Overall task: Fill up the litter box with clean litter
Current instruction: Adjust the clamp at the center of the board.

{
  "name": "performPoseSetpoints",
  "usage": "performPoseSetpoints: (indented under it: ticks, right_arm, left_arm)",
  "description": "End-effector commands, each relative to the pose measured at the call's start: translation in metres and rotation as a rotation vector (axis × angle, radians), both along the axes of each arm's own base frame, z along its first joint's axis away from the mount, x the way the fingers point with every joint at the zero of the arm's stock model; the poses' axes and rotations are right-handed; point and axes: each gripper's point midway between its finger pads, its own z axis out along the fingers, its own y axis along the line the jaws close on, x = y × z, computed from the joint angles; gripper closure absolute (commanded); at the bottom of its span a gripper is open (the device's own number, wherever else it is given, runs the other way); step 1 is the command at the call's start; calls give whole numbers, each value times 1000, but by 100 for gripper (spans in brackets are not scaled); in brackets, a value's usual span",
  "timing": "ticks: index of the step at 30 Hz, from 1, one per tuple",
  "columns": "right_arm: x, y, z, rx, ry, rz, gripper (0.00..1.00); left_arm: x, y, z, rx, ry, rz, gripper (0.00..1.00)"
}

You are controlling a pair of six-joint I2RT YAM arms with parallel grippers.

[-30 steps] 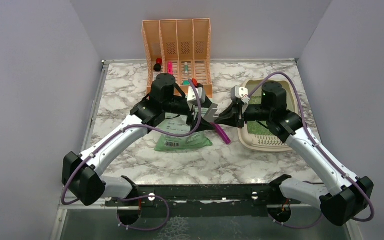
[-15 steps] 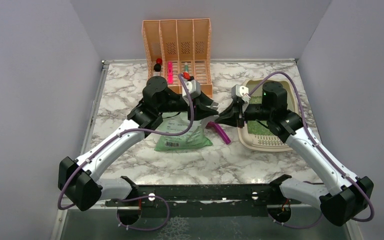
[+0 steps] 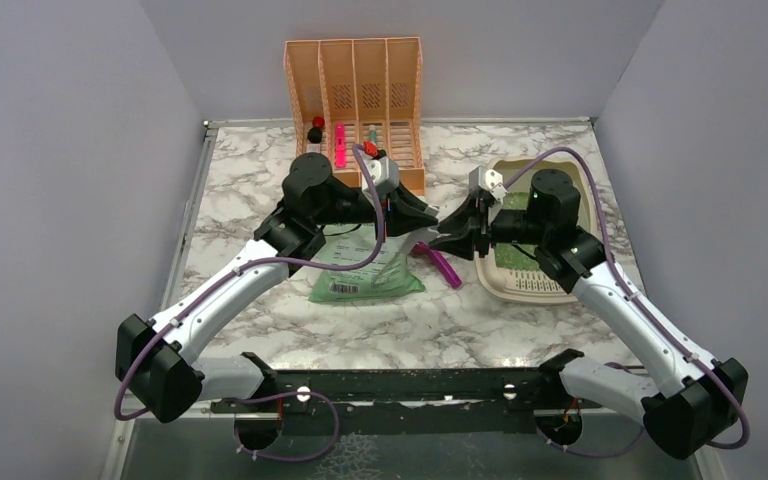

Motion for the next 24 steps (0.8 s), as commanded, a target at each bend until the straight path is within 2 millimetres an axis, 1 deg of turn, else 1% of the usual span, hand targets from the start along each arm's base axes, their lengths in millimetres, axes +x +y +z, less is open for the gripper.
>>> performPoseSetpoints:
  ticks: [1,3,4,6,8,10,17,19,21,23,24]
  right_arm:
    - [-4,1,14,56,-6,-3,59]
    - [-4,1,11,58,9,-12,55]
    - [-2,1,14,70,-5,-20,52]
    - [1,-1,13,79,-7,-50,47]
    - [5,-3,15,93,-23,-85,37]
    - [7,-4,19,113,-38,-108,34]
    - [0,-2,42,226,-65,-89,34]
    - [-1,-1,45,238,-70,-79,37]
    - [-1,0,44,235,-68,-65,39]
    - [-2,1,42,231,-64,-55,45]
    - [-3,1,42,231,-66,-50,46]
  left_arm:
    - [-5,4,26,-70,-44,8,89]
    - [-3,5,29,-77,-41,26,92]
    - [-3,6,31,-80,-42,30,93]
    - [-4,6,33,-85,-39,32,94]
    - [-6,7,33,-85,-37,21,94]
    - [-9,7,32,-83,-33,8,94]
    - [-12,6,32,-85,-23,-12,94]
    - [-12,6,33,-89,-23,-13,94]
    - [-12,7,35,-94,-26,-9,94]
    - [-13,7,36,-96,-27,-8,94]
    - [-13,7,36,-96,-28,-8,94]
